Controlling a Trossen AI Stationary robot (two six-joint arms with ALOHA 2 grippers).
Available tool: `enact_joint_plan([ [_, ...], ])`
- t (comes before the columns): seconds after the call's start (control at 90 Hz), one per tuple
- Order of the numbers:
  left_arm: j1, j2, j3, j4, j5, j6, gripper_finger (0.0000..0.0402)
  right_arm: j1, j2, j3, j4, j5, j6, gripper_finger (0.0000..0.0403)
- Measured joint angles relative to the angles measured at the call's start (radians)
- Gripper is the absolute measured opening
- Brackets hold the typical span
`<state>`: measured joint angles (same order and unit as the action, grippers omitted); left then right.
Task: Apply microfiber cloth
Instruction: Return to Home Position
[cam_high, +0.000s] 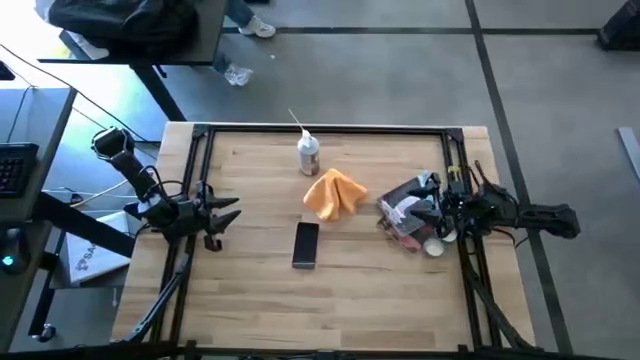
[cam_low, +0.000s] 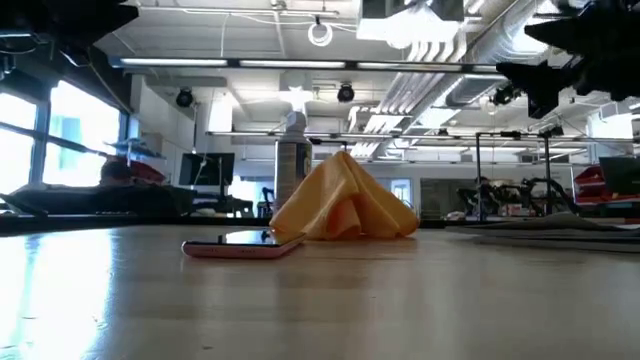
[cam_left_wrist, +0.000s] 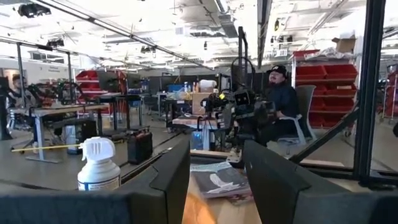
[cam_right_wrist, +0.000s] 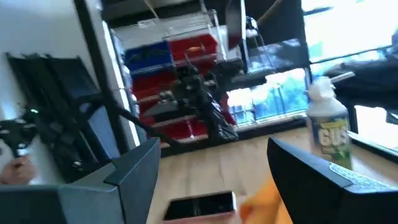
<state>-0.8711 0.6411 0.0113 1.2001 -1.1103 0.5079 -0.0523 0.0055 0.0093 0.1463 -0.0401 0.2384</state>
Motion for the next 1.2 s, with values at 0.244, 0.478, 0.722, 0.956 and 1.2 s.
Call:
enact_joint_plan([
  [0.244, 0.0, 0.0, 0.0, -0.007, 0.0, -0.014, 0.0131, 0.001, 0.0, 0.0, -0.026, 0.001, -0.037, 0.0263],
  [0.478, 0.01, 0.0, 0.0, -0.008, 0.006, -0.025, 0.0131, 0.001, 0.001, 0.0, -0.082, 0.006, -0.034, 0.0263],
  [0.722, 0.081, 0.0, 0.001, -0.189, 0.119, -0.152, 0.0131, 0.001, 0.0, 0.0, -0.132, 0.01, -0.012, 0.0264],
  [0.956, 0.246, 0.0, 0.001, -0.28, 0.433, -0.283, 0.0131, 0.001, 0.0, 0.0, -0.134, 0.01, -0.012, 0.0263],
  [1.2, 0.455, 0.0, 0.001, -0.357, 0.607, -0.382, 0.0131, 0.001, 0.0, 0.001, -0.135, 0.01, -0.012, 0.0264],
])
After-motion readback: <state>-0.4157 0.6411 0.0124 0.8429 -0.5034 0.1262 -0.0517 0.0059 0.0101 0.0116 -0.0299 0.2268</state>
